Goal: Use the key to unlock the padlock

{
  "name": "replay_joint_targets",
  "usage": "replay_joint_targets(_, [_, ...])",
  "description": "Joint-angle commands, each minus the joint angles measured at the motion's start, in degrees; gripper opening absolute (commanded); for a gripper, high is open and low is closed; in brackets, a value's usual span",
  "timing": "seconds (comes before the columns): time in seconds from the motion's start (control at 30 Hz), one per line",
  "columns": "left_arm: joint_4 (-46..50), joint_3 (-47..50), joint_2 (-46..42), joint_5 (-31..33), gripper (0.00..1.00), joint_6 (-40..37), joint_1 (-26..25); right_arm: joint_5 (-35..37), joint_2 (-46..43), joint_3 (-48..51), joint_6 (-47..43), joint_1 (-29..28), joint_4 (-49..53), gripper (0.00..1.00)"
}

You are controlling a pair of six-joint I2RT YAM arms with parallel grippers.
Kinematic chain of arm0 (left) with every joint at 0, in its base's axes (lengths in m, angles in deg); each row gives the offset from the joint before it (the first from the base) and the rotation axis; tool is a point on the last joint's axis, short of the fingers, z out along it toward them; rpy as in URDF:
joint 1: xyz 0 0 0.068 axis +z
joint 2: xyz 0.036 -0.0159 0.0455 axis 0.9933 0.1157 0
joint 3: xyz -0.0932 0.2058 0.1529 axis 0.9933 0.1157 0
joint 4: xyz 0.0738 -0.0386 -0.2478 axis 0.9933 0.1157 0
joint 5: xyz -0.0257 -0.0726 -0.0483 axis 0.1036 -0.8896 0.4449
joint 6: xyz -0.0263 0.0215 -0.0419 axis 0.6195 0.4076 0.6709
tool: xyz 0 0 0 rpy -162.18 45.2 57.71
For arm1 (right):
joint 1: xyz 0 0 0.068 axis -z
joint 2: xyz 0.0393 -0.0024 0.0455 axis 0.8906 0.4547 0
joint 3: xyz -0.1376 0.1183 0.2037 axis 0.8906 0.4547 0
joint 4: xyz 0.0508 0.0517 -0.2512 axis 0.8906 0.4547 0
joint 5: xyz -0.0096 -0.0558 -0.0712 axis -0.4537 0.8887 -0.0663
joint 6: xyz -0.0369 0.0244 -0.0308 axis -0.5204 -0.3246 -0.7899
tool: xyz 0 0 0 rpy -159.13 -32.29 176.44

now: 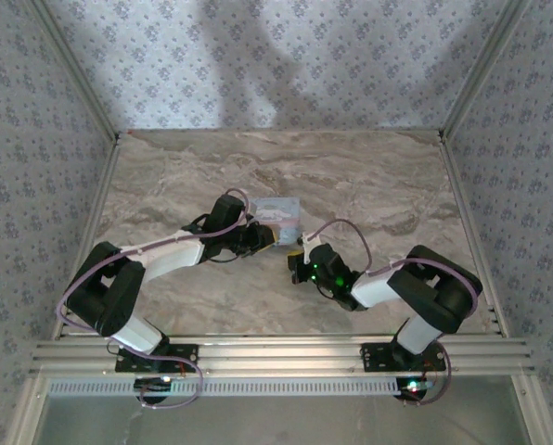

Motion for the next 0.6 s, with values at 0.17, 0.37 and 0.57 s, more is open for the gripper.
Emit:
replay_joint_targets(0.17, [-1.7,-1.47,-0.64,-1.75,0.13,0.21,-0.16,-1.15,-0.72,-2.18,-1.63,-0.68,-2.24,0.0])
replay_joint_targets(0.37, [-1.71,-1.48,-0.42,-1.92,0.13,0.08,-0.15,-1.23,-0.14,-3.4,-1.82,-0.64,-1.98,0.0])
replay_joint_targets(0.57, [-1.79,-1.35,-0.5,-2.01,0.13,0.08,-0.16,-0.46,0.17,-3.97,-1.89,-0.61,-1.67,0.0])
